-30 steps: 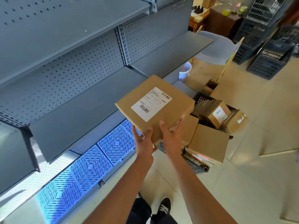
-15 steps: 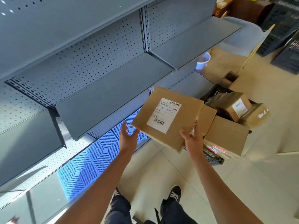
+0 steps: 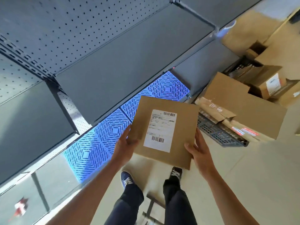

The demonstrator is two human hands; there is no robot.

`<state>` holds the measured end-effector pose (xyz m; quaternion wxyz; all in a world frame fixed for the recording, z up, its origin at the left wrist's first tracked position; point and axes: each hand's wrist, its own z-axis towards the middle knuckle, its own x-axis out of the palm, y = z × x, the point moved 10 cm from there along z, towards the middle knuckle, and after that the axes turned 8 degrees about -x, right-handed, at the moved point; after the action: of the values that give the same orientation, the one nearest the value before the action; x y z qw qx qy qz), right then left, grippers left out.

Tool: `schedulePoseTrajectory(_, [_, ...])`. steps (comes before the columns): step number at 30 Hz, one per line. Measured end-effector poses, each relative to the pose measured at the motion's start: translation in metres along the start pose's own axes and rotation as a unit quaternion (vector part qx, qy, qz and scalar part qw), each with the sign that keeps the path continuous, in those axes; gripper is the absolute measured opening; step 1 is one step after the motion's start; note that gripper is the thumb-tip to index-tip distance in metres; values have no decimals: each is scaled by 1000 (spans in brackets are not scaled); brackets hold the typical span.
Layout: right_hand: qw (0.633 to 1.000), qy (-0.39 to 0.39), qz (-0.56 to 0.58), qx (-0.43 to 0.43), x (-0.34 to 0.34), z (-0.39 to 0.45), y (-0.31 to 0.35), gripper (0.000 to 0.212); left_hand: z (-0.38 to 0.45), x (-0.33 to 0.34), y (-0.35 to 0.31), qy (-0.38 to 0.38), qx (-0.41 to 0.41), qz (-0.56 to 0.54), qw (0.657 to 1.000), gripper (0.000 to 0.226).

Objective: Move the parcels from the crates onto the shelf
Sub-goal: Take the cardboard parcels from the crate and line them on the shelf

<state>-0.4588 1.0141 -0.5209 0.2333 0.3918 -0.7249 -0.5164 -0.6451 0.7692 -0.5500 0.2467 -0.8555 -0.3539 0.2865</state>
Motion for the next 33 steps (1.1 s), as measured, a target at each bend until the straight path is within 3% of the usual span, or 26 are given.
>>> schedulePoseTrajectory(5, [994,29,-104,-14,26,52,-61,67,49,9,41,-45,30,52,997,82])
schedulePoseTrajectory(12, [963,32,-257,-76,65,126,-163,63,135,27,125,-110,65,133,983,63])
schedulePoseTrajectory(19, [949,46,-271,-157,128,175,-255,52,227,14,207,-121,72,153,978,61])
schedulePoseTrajectory(25, [924,78,-304,-219,179,210,-308,73,288,-3,255,-143,81,155,974,69])
schedulePoseTrajectory(33, [902,142,-324,-247,224,259,-373,83,351,-13,296,-169,108,143,969,74])
